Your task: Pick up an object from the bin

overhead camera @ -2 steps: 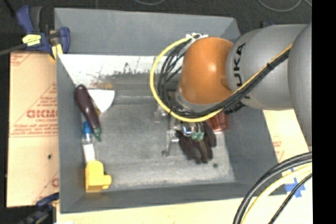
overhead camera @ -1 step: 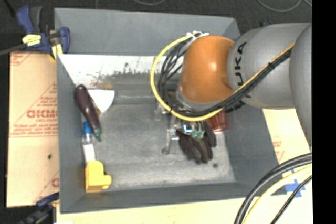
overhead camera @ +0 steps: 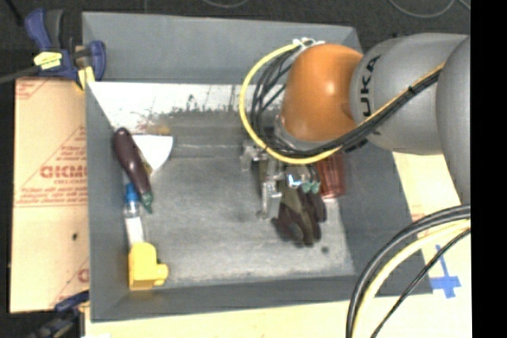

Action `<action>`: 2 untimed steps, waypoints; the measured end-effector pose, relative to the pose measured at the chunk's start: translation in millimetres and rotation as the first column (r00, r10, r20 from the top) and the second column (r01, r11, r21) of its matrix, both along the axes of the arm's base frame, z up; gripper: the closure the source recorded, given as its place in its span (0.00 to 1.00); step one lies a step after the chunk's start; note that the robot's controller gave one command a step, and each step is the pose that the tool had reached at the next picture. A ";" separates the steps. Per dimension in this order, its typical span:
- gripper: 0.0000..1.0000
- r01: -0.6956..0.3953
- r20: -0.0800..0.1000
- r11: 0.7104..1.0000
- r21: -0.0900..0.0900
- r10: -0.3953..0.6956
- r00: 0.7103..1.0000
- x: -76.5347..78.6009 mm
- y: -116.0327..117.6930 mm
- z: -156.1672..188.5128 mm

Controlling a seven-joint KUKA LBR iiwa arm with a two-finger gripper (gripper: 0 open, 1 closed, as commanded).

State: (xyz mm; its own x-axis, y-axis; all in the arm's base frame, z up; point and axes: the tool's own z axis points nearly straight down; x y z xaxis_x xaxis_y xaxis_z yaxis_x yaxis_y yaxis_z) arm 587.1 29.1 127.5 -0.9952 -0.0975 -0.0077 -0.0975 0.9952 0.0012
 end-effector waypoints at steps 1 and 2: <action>0.00 0.050 -0.003 0.999 0.000 -0.050 0.999 6.9 -46.3 -4.1; 0.00 0.321 0.000 0.947 0.001 -0.321 0.947 16.6 -56.7 -3.3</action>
Offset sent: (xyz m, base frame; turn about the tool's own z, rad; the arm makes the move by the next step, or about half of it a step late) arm 0.0491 -0.0342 -0.0082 -0.5178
